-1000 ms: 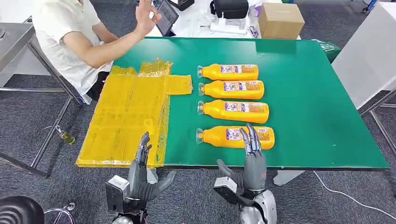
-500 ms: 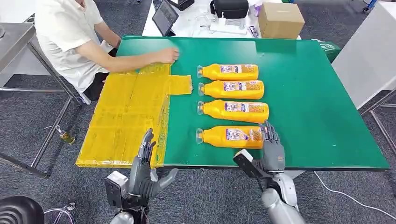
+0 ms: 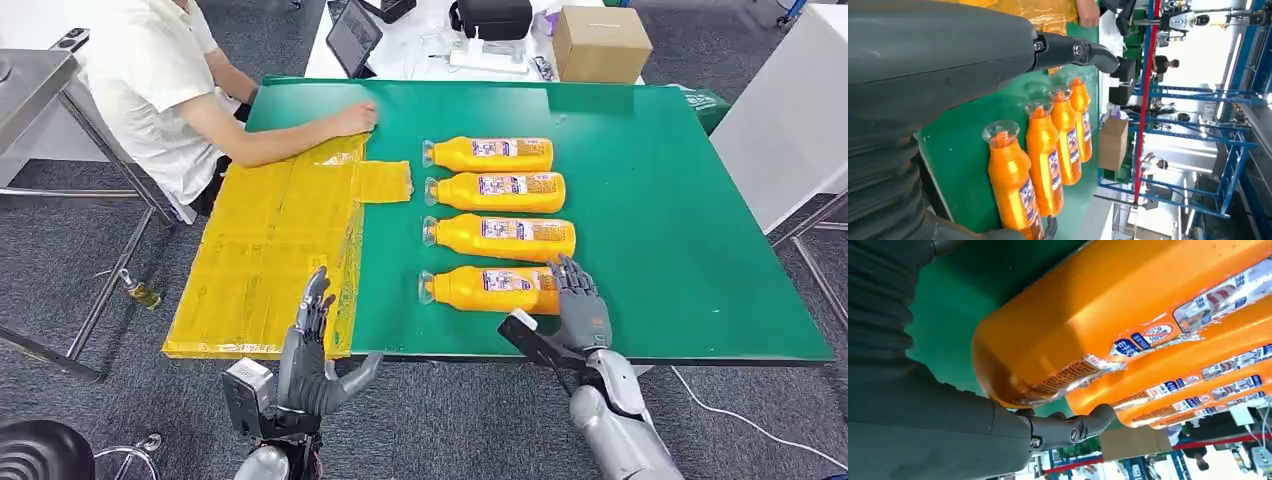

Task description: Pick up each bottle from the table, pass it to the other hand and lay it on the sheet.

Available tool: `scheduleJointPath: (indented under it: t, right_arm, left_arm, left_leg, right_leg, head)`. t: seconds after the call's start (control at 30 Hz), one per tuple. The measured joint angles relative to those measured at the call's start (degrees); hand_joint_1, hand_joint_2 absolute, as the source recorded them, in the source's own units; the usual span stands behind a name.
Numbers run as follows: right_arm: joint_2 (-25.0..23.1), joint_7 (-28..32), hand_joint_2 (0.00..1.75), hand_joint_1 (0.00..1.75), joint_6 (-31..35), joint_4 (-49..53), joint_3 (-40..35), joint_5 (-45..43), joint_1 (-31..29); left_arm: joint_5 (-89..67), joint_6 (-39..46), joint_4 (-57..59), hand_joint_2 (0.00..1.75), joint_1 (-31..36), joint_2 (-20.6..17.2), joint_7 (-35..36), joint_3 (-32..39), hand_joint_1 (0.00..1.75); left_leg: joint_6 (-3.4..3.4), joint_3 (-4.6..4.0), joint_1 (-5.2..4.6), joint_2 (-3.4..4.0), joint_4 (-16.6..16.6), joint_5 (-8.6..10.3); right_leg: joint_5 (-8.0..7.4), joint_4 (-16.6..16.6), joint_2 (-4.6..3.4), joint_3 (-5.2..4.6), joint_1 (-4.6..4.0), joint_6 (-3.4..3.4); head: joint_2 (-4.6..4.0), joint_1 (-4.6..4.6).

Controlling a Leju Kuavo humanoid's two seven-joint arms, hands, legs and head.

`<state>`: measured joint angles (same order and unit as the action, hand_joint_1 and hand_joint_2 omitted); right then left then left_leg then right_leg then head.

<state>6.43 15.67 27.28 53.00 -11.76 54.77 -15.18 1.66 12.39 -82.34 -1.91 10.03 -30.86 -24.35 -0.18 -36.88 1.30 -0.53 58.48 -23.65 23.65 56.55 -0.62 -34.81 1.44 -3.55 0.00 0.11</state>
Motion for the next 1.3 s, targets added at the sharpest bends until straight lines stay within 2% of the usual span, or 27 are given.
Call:
scheduleJointPath:
  t: [0.37,0.63,1.3]
  right_arm:
    - [3.3,-4.5,1.75,0.00,-7.8,0.0,-4.9,3.6,-3.4]
    - [5.0,-5.6,1.75,0.00,-10.3,0.3,-7.8,3.8,-4.7]
    - [5.2,-8.0,1.75,0.00,-8.2,1.2,-11.9,7.4,-5.1]
  left_arm:
    - [0.8,-0.4,0.1,1.75,0.0,0.6,0.1,0.5,0.00]
    - [-0.2,0.2,-0.3,1.75,-0.1,0.6,0.6,0.6,0.00]
    - [-0.2,-0.2,-1.6,1.75,-0.1,0.6,0.9,0.9,0.00]
  left_leg:
    - [0.00,0.01,0.00,0.00,0.0,0.00]
    - [0.00,0.02,0.00,0.00,0.0,0.01]
    - [0.00,0.01,0.00,0.00,0.0,0.00]
  right_leg:
    - [0.00,0.0,0.00,0.01,0.00,0.00]
    - [-0.01,0.0,0.00,0.03,0.00,0.00]
    - [0.00,0.0,0.00,0.03,0.00,0.00]
  head:
    - [0.00,0.00]
    - [0.00,0.00]
    - [0.00,0.02]
